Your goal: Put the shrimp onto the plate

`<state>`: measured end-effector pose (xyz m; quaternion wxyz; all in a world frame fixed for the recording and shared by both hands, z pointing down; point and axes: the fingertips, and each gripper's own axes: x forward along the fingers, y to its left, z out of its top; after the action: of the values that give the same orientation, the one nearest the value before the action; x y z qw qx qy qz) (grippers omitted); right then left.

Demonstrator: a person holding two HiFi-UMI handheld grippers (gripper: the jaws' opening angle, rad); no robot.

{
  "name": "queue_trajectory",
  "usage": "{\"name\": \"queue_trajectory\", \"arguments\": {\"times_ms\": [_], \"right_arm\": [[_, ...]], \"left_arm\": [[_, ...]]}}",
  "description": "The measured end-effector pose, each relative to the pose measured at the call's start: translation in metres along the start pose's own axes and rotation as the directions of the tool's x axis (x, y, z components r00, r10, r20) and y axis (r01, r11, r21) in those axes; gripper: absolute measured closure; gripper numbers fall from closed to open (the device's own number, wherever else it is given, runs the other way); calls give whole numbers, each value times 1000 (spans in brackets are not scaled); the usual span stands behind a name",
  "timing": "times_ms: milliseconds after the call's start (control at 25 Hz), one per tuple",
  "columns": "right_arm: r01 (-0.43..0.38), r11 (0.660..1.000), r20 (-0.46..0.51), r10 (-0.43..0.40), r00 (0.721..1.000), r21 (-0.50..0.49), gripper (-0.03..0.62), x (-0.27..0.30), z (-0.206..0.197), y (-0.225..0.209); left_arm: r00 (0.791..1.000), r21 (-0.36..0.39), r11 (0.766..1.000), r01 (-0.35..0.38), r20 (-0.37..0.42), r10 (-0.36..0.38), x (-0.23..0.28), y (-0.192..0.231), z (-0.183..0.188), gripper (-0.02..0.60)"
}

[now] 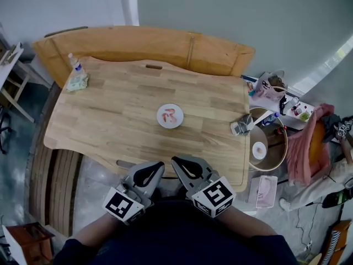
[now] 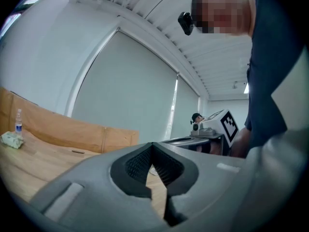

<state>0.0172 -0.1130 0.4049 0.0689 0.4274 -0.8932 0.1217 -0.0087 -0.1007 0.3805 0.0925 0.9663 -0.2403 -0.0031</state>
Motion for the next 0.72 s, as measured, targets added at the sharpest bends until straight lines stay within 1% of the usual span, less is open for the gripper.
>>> {"name": "queue_trajectory", "arguments": {"times_ms": [160,320,400,520,720], "right_arm": [[24,999,36,-23,999,-23,585,-13,7,10],[40,999,68,-38,997,-30,585,-21,2,19],[42,999,71,-40,997,-32,585,-24,3,20],[37,998,72,-34,997,-44,585,-25,4,25],[26,999,72,-22,997,-45,585,-26,0,28]], "left_arm": [[1000,5,1000,29,-5,-29,2,-11,-1,578],[999,0,999,36,-28,-36,1,-19,-5,578],[999,3,999,38,-35,-37,0,-22,-5,578],[998,12,999,52,-21,-52,-1,-26,-2,577],[998,14,999,49,-27,-48,-2,-27,-5,578]]}}
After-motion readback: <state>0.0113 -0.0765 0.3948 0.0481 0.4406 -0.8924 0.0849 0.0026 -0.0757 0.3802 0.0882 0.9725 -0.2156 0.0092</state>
